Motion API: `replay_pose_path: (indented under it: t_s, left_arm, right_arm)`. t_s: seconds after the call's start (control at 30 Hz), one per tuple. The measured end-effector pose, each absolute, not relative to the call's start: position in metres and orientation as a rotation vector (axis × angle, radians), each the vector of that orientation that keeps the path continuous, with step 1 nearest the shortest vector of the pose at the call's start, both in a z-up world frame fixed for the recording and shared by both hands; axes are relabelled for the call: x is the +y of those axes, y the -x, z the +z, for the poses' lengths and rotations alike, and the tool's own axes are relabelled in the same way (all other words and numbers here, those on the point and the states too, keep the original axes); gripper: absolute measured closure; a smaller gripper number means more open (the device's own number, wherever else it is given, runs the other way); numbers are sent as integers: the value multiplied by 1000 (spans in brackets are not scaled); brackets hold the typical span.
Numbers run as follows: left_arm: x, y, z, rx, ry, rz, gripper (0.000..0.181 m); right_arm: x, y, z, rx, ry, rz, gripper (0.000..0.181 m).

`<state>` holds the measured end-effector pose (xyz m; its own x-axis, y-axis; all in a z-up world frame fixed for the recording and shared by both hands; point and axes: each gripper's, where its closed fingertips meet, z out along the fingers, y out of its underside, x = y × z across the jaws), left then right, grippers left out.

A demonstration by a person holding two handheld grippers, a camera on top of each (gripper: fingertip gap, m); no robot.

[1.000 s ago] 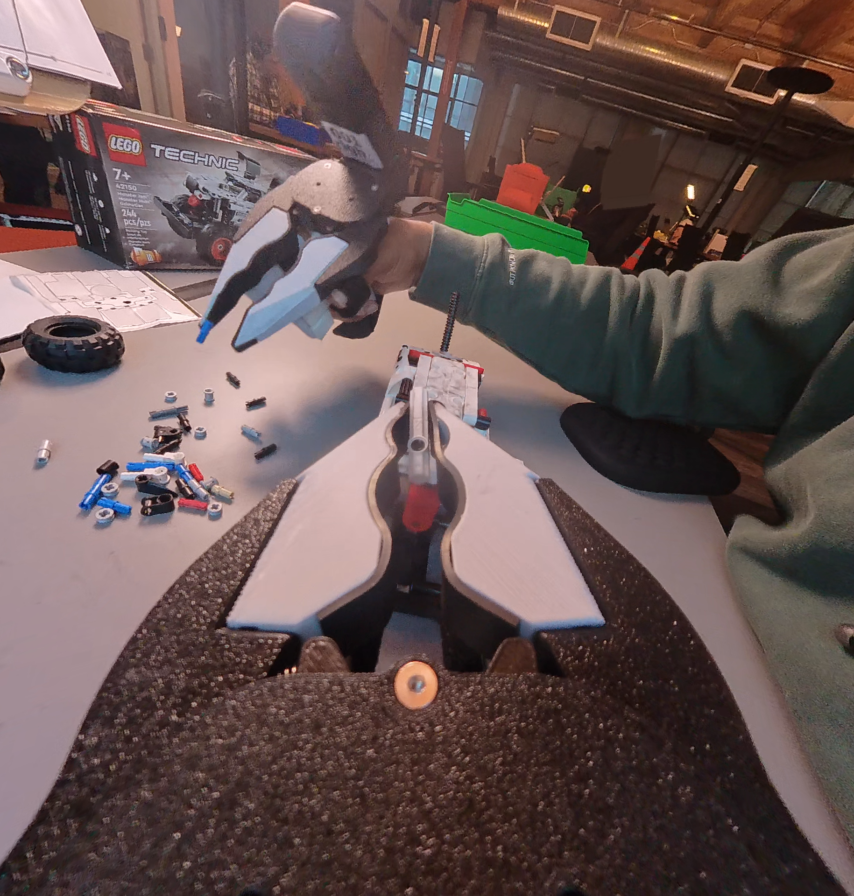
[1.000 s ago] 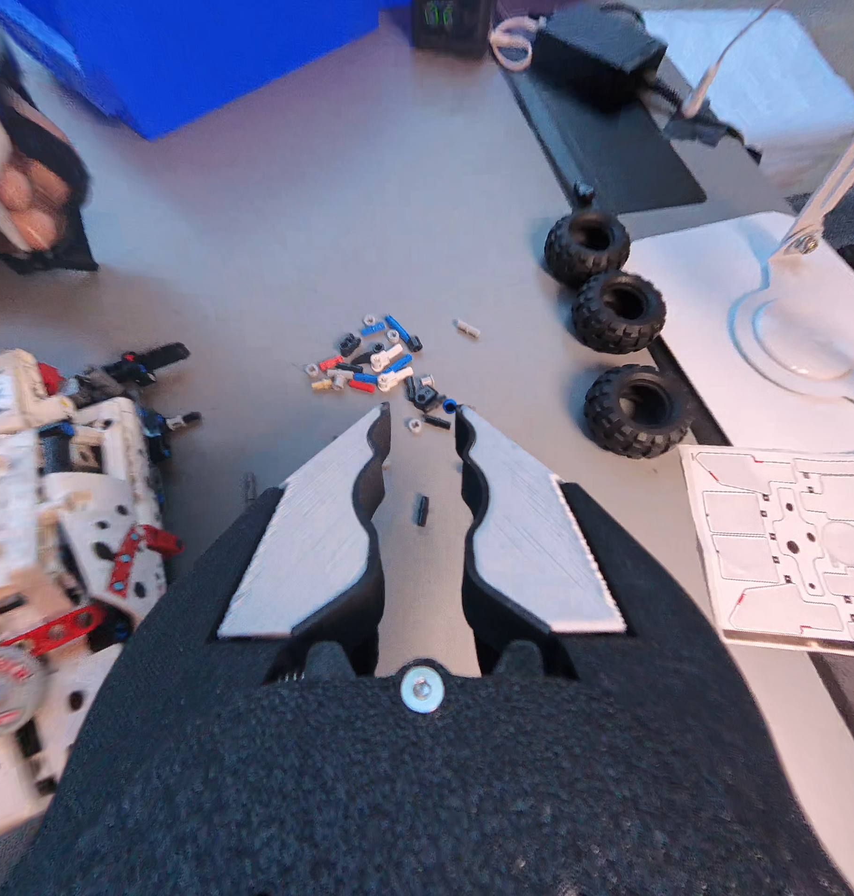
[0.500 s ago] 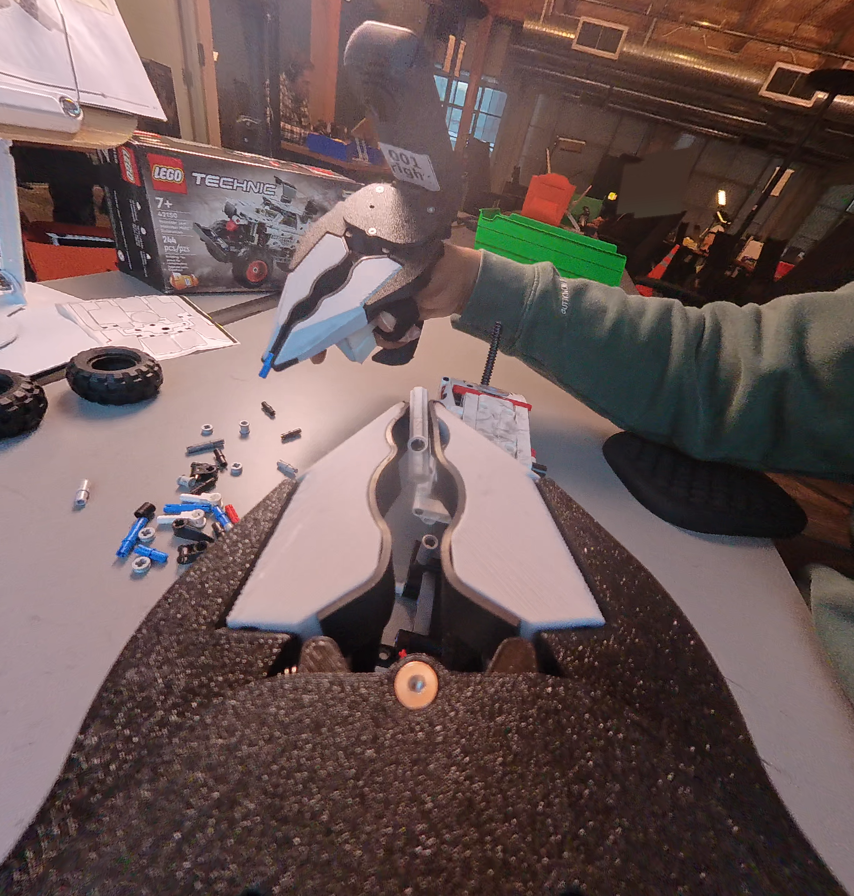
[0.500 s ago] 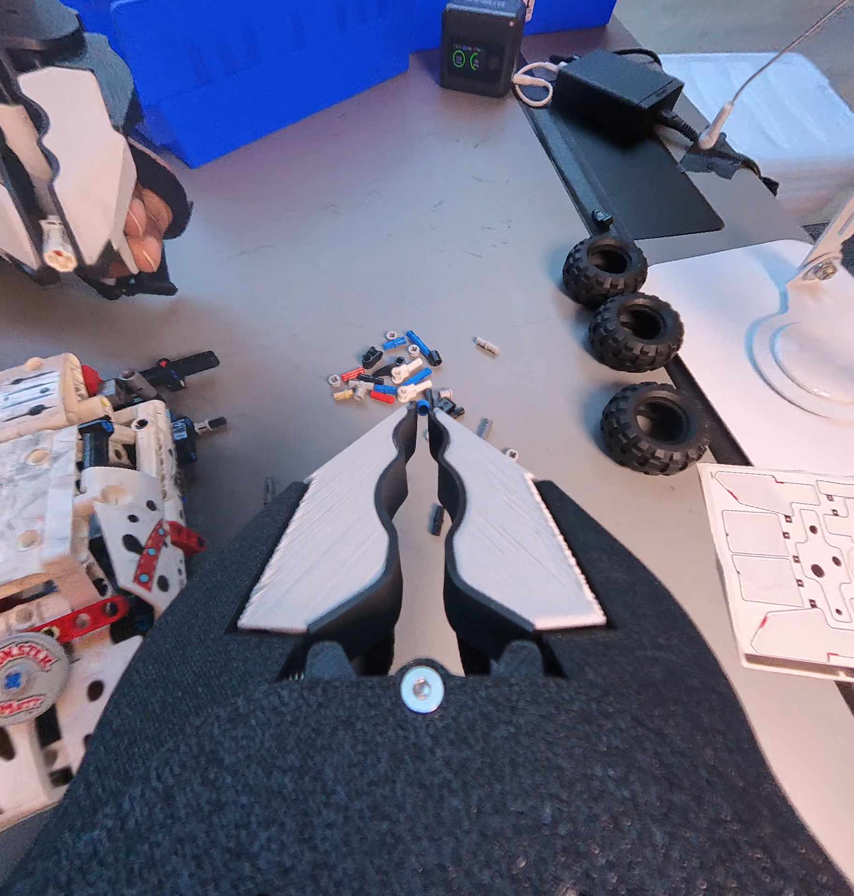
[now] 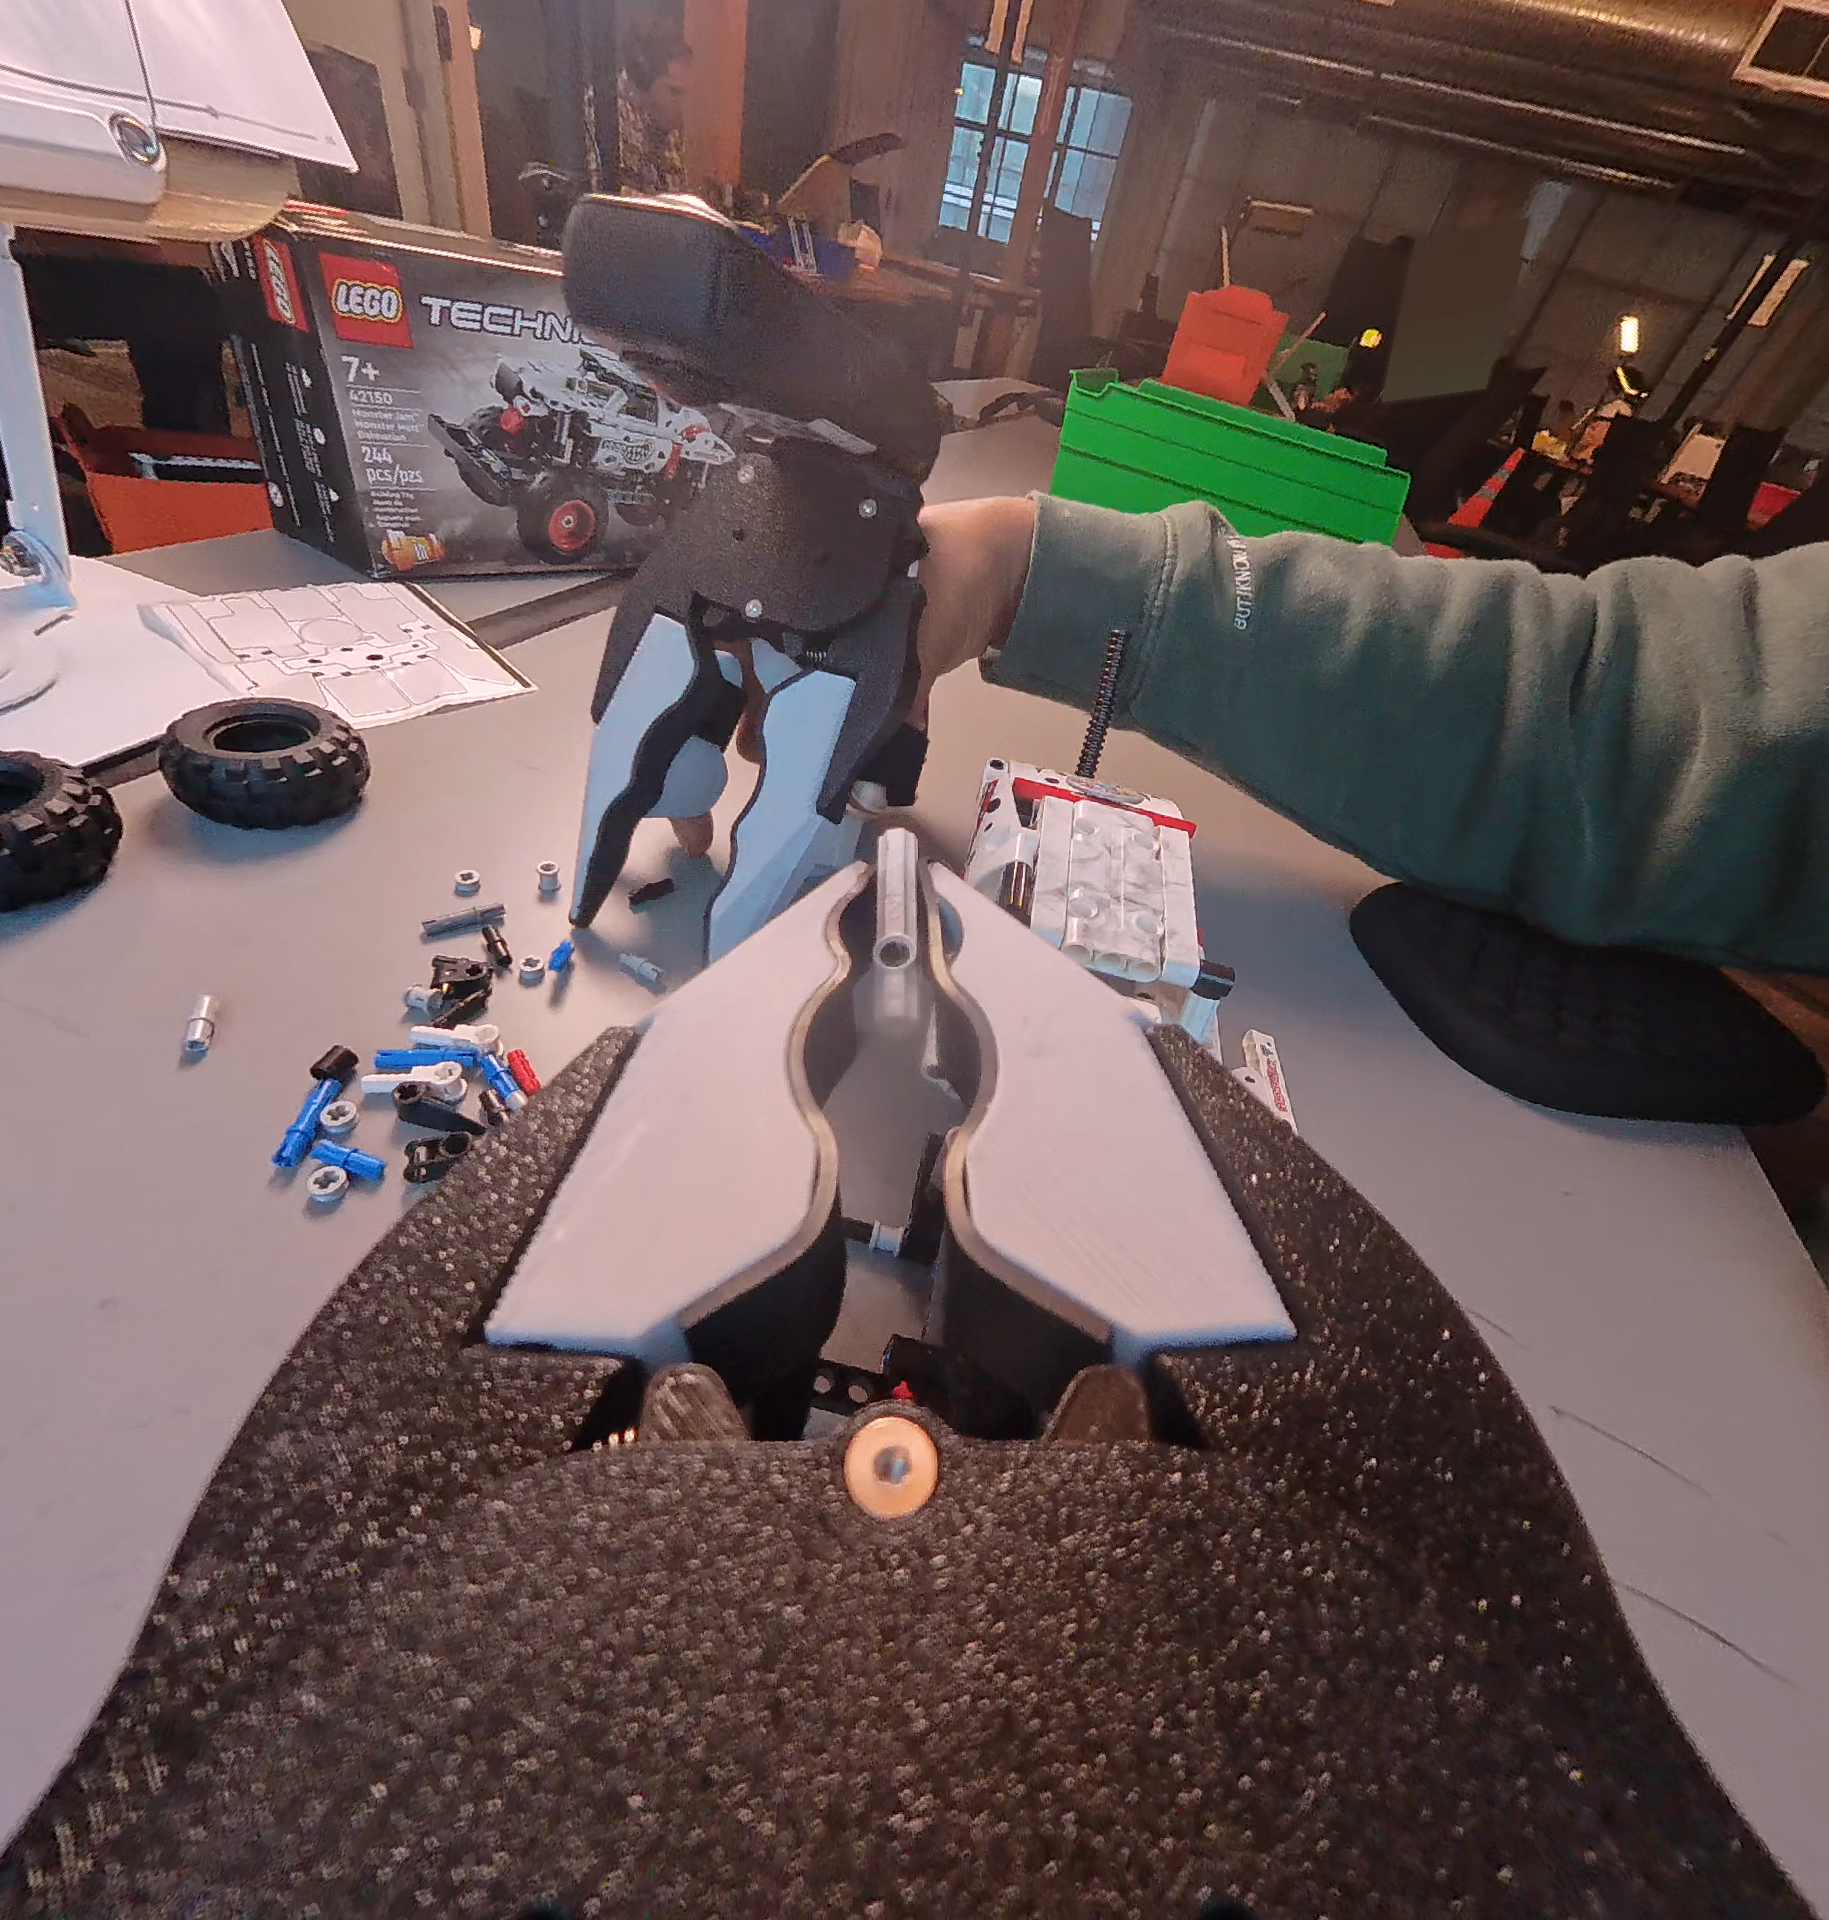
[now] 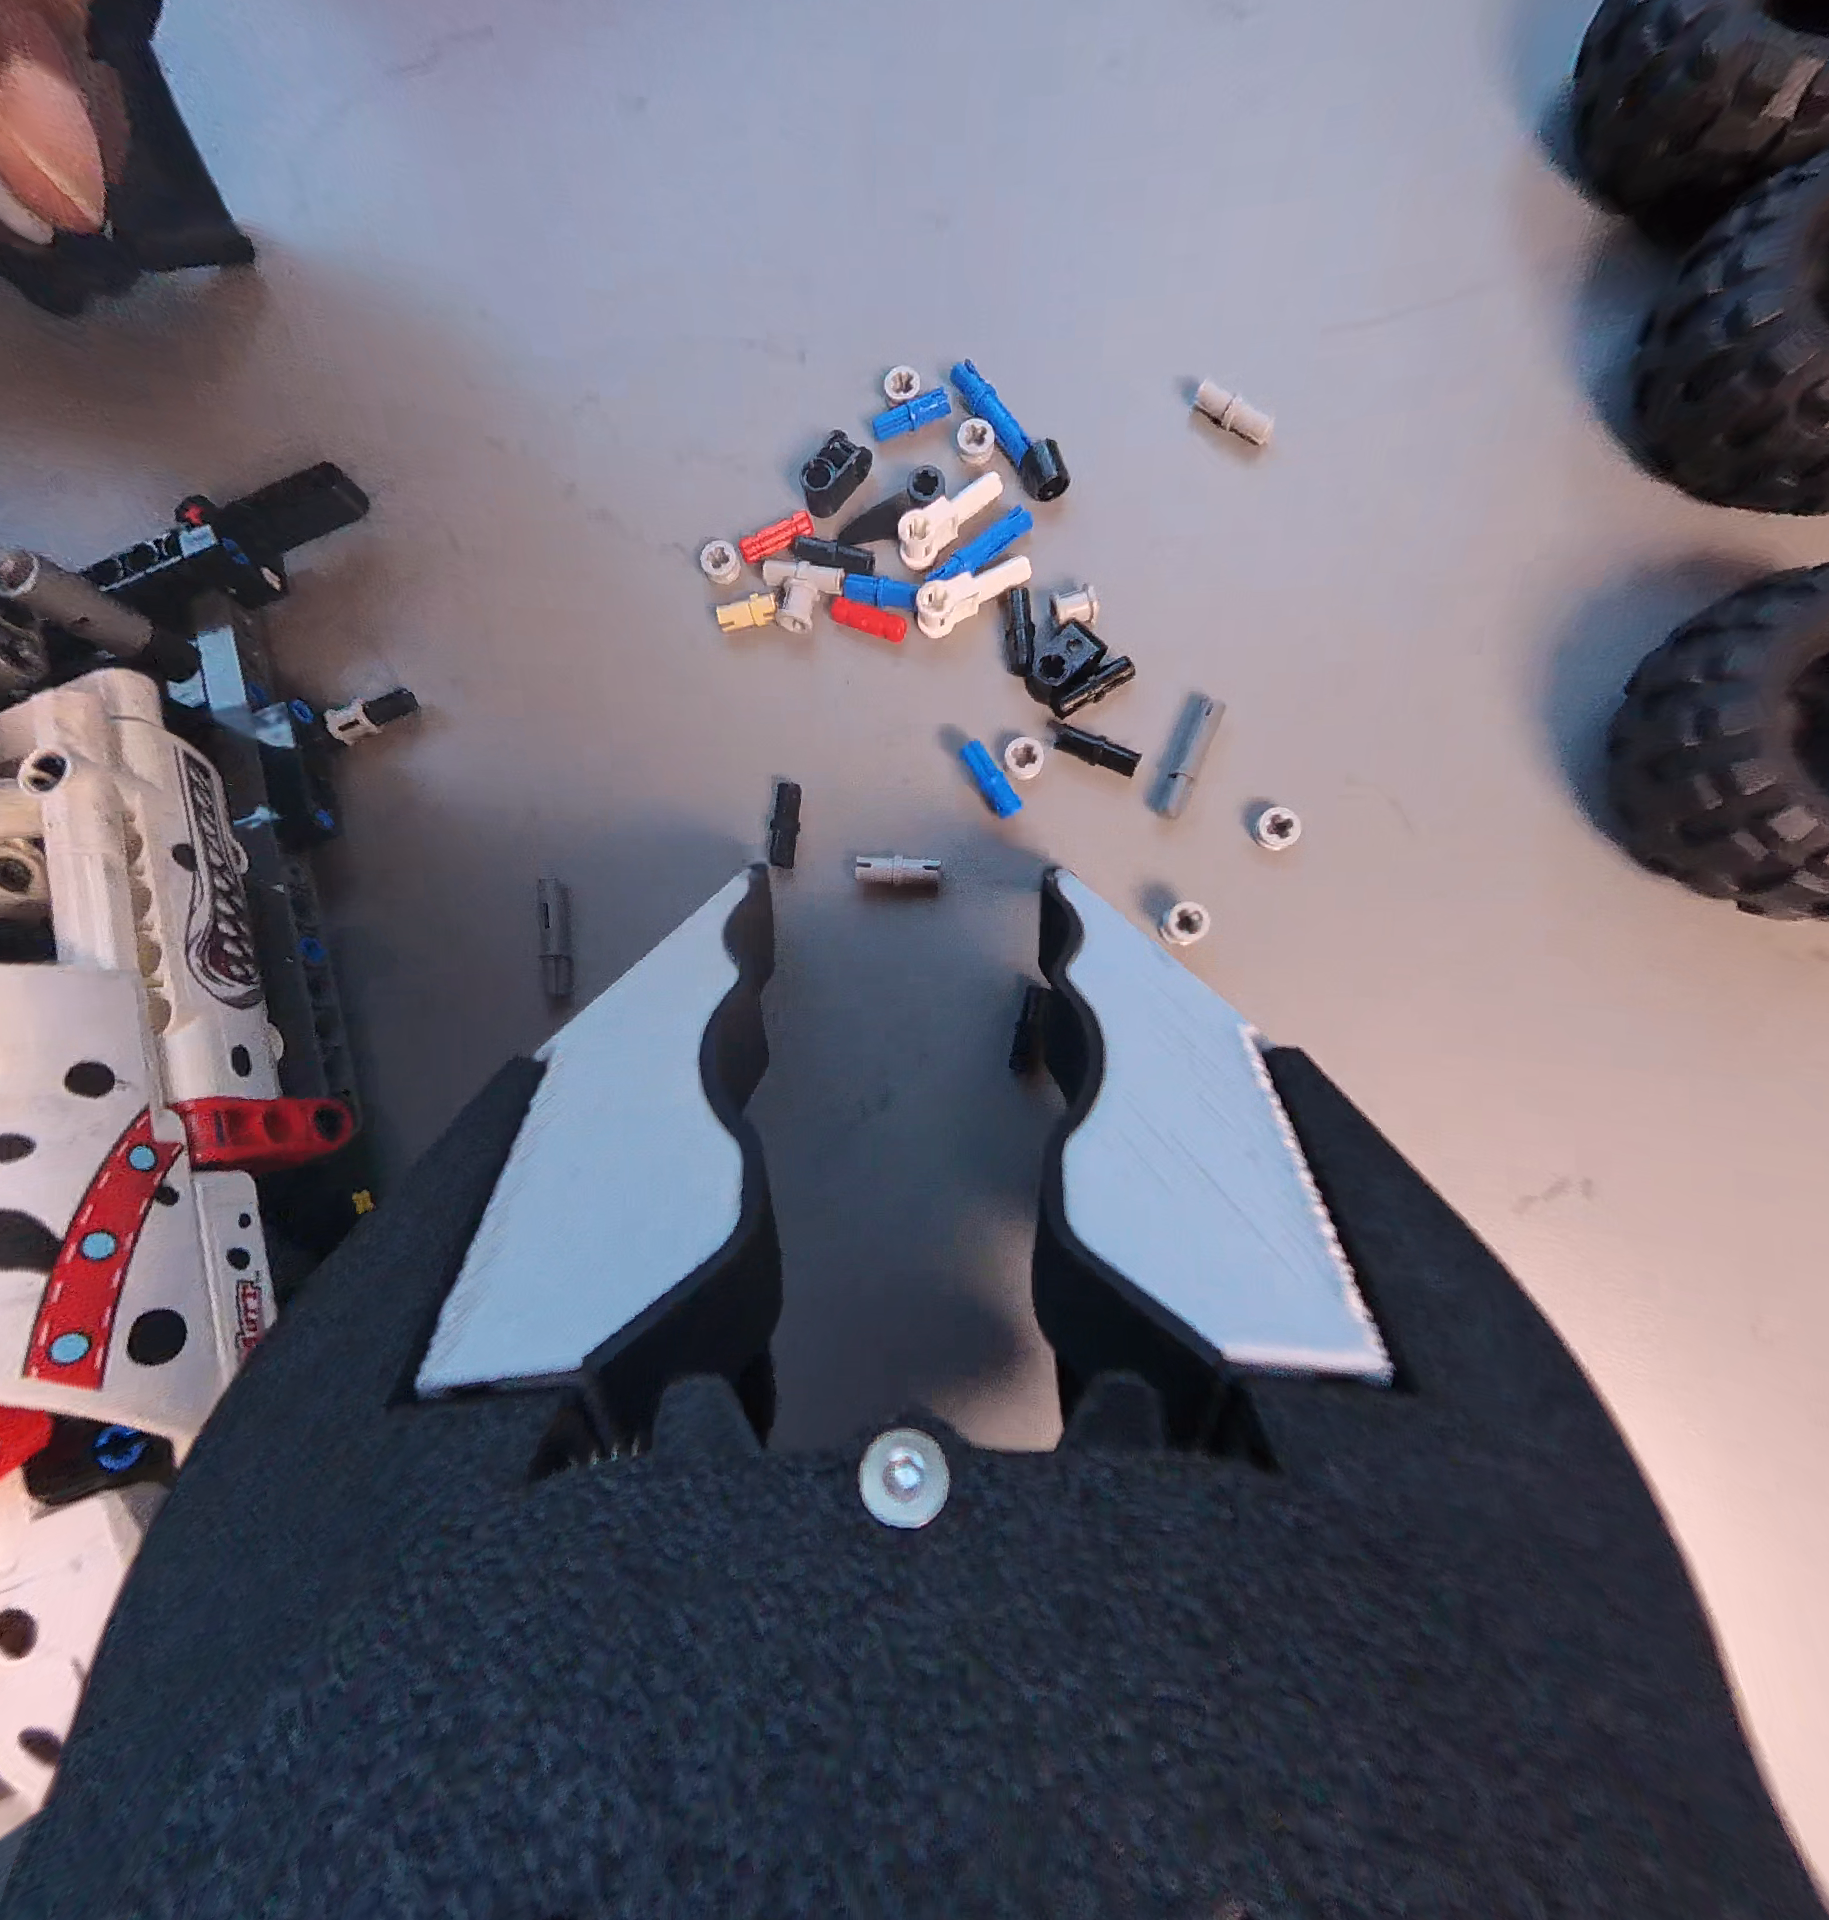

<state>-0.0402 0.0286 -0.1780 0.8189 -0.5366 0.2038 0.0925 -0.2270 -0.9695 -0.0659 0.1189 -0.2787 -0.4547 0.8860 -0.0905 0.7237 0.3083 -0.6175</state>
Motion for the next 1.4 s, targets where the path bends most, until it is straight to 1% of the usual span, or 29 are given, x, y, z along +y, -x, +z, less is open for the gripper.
replay_pose_path:
  t_s: [0.03, 0.1, 0.17, 0.23, 0.3, 0.4, 0.43, 0.5, 0.63, 0.77, 0.83, 0.87, 1.03, 1.1, 1.4]
  left_arm:
    - [28, 40, -178, 352, 1711, -601, 174]
    - [28, 39, -179, 358, 1712, -599, 174]
    - [27, 39, -179, 356, 1711, -602, 174]
    - [27, 40, -178, 350, 1708, -607, 174]
    - [28, 42, -177, 347, 1705, -608, 174]
    - [29, 43, -172, 393, 1685, -615, 174]
    - [28, 41, -168, 425, 1665, -643, 174]
    - [22, 31, -153, 511, 1605, -757, 174]
    - [16, 16, -121, 656, 1499, -941, 174]
    - [20, 12, -101, 726, 1503, -1101, 174]
    - [15, 9, -97, 771, 1514, -1192, 174]
    - [16, 10, -95, 766, 1517, -1214, 174]
    - [8, 9, -88, 753, 1487, -1378, 175]
    - [0, 6, -90, 777, 1493, -1424, 175]
    - [0, 17, -90, 618, 1510, -1646, 175]
  right_arm:
    - [119, 66, -278, -2323, 1483, 867, 127]
    - [119, 68, -277, -2344, 1469, 837, 125]
    - [118, 70, -273, -2333, 1455, 852, 125]
    - [119, 76, -260, -2266, 1415, 898, 129]
    - [121, 86, -226, -2097, 1336, 1021, 137]
    - [105, 82, -140, -1795, 1142, 1355, 148]
    - [95, 73, -119, -1769, 1076, 1423, 150]
    - [75, 52, -101, -1835, 968, 1430, 152]
    - [40, 26, -98, -1992, 793, 1294, 160]
    - [26, 25, -90, -1978, 695, 1185, 159]
    - [21, 24, -85, -1968, 653, 1148, 160]
    - [21, 24, -84, -1965, 638, 1115, 163]
    - [8, 24, -93, -2025, 568, 989, 162]
    - [3, 27, -93, -2020, 534, 952, 165]
    - [2, 36, -94, -1972, 444, 807, 169]
